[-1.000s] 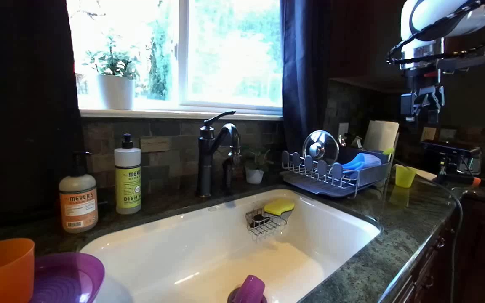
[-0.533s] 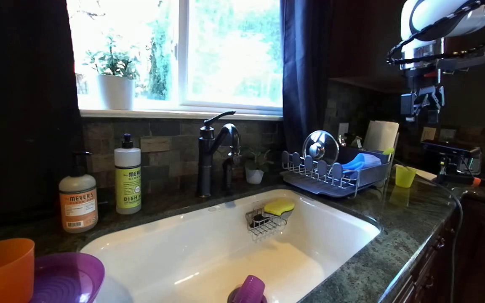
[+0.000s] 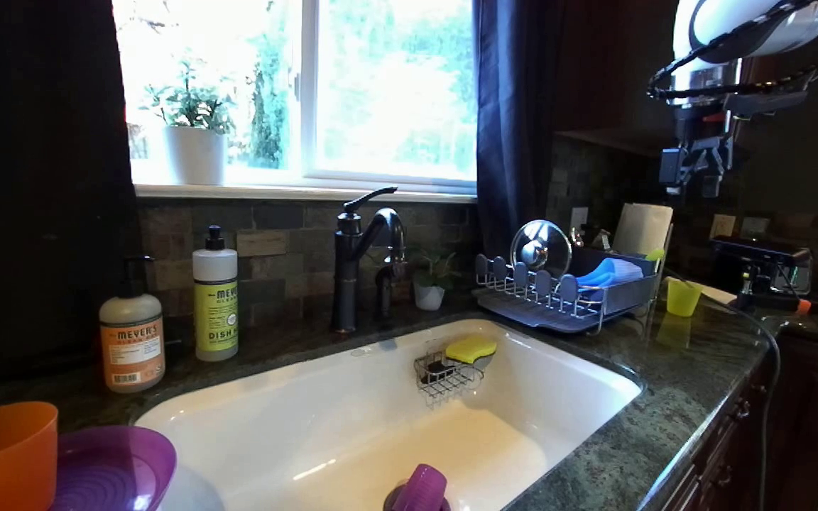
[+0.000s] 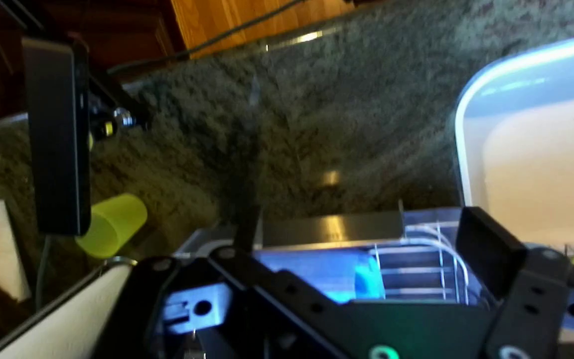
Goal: Put the orange cup onto the windowsill
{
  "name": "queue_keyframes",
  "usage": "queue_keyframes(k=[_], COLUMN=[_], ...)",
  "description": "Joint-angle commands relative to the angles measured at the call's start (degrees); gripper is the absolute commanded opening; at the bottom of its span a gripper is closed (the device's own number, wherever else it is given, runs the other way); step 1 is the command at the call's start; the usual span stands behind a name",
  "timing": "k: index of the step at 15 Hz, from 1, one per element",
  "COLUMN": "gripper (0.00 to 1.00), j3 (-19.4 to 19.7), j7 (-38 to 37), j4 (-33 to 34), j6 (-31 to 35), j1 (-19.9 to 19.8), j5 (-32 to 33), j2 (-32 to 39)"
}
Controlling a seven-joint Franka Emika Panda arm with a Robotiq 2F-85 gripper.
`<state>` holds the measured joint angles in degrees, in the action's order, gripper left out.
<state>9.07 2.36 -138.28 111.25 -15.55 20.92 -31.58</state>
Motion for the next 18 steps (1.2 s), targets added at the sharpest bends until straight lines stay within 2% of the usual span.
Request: queue_keyframes(k=[1, 5, 9, 10, 12, 15, 16, 18], gripper=[1.00, 1.00, 1.00, 1.00, 1.00, 1.00, 1.00, 1.00], j3=[-4.96, -13.35, -22.25, -19.25, -21.93, -21.69, -21.68, -23.98], j7=[-4.94, -8.29, -6.48, -7.34, -7.48, -7.31, -8.16, -7.34], j4=[5.30, 9.91, 15.01, 13.24, 14.12, 14.14, 12.65, 16.03], j6=[3.26, 6.55, 3.32, 4.99, 4.49, 4.46, 9.50, 15.25], j1=[3.40, 8.54, 14.56, 13.77, 15.57, 15.60, 15.73, 16.03], j5=[0.30, 1.47, 3.12, 1.75, 2.51, 2.91, 4.28, 7.42], j2=[-1.36, -2.58, -0.68, -1.78, -1.45, -1.29, -1.88, 2.03])
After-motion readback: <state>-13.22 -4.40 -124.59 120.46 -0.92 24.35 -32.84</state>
